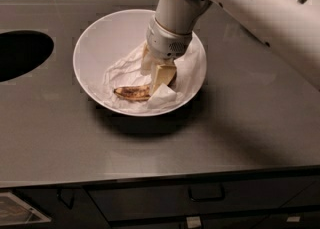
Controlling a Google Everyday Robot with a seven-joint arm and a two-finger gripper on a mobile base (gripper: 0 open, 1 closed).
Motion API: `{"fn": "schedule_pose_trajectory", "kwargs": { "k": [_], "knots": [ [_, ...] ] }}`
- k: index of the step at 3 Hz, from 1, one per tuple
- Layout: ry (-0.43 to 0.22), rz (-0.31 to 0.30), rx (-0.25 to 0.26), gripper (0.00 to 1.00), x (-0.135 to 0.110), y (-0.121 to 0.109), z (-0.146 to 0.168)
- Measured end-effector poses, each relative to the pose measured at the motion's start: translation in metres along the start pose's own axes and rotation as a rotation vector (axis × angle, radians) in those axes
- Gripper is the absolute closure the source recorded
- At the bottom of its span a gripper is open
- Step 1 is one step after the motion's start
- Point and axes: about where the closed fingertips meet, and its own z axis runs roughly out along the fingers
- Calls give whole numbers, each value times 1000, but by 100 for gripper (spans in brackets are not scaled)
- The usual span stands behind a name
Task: Pick banana from white bowl
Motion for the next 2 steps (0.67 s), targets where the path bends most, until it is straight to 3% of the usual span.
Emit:
{"fn": "schedule_pose_trajectory", "kwargs": {
  "k": [2],
  "knots": [
    [-13,14,-14,46,1,6,7]
  ]
}}
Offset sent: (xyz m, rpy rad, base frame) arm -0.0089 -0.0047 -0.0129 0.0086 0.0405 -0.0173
